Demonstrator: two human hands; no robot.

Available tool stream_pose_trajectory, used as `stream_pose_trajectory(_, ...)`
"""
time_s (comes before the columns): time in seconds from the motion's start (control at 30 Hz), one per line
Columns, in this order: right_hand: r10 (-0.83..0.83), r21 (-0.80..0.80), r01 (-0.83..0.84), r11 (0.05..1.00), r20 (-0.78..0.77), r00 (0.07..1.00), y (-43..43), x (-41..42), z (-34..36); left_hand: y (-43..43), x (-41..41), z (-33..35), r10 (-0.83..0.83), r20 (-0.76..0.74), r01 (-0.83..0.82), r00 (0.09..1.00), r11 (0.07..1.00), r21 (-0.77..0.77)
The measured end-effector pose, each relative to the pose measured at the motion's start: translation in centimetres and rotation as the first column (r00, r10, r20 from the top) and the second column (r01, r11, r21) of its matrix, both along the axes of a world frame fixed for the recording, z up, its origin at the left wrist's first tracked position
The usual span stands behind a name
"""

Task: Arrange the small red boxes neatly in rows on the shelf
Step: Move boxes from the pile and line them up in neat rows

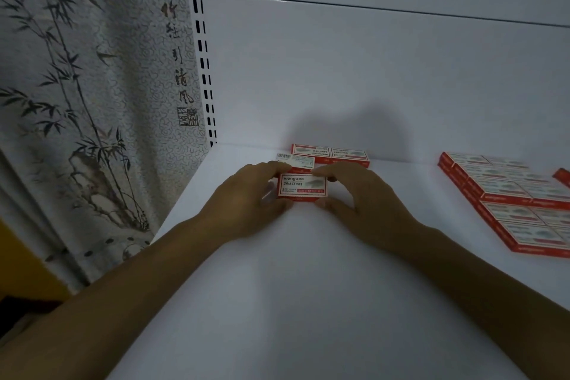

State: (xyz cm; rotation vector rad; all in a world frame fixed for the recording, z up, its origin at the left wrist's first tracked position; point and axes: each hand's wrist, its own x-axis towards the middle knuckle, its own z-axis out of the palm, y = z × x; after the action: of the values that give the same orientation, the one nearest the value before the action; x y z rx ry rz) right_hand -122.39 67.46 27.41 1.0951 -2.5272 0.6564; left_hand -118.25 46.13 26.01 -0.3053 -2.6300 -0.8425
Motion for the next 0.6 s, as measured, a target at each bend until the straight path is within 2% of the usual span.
stream_pose_trajectory(0.37,-0.098,0.015,0.097,0.995,0.069,0.993,-0.4,0.6,0.5,0.6,1.1,1.0,-0.015,-0.165,0.013,0.986,1.000,-0.015)
stream_pose_trajectory(0.6,-0.125,0.171,0.132,0.976,-0.051,0.991,2.8,1.5,3.6,4.5,2.2,3.7,-0.072,-0.082,0.071,0.994,0.997,-0.011)
